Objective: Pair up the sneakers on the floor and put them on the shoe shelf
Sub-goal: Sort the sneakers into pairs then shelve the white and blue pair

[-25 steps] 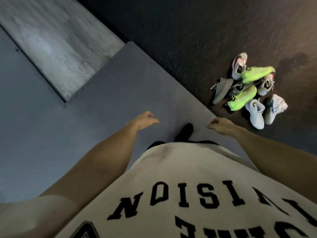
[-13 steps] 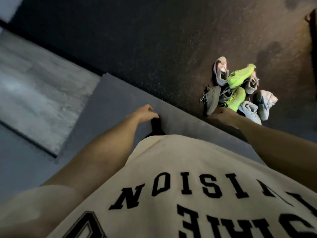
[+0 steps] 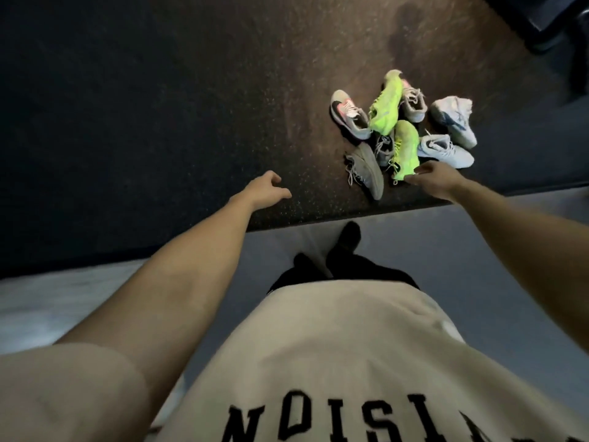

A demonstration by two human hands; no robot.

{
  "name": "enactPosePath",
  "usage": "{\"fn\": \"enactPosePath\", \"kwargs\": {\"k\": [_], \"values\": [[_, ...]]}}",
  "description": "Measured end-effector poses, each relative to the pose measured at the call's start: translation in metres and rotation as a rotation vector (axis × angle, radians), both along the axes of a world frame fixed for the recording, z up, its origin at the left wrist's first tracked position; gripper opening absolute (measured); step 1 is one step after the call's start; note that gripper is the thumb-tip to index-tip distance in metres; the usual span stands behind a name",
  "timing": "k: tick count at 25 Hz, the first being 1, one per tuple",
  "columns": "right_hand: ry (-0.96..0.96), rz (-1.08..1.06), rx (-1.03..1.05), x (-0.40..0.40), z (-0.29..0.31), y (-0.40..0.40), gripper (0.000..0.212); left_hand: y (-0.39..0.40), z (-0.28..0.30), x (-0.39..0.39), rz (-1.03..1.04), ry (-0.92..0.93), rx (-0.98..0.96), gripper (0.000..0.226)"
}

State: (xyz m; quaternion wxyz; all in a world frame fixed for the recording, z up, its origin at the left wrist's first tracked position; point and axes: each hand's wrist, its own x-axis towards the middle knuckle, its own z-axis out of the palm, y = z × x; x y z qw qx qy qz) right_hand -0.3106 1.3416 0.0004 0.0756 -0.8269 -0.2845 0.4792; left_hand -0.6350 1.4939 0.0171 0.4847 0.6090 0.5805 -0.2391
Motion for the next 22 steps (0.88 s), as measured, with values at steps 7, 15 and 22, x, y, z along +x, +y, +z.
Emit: {"fn": "enactPosePath", "kwargs": {"k": [7,15,22], "values": [[0.001,-0.21,0.024,0.063,-0.061,0.053,0.058,0.092,-0.078,0.08,-0.093,-0.039,0.061,0.055],[-0.098,-0.317,0.028,0.114,-0.232,0.073,0.054,0.155,-0.278,0.16,-0.332,-0.011,0.138,0.05],[-0.162,-0.274,0.076,0.141,-0.416,0.084,0.056,0.171,-0.469,0.214,-0.543,-0.039,0.224,0.052]]}}
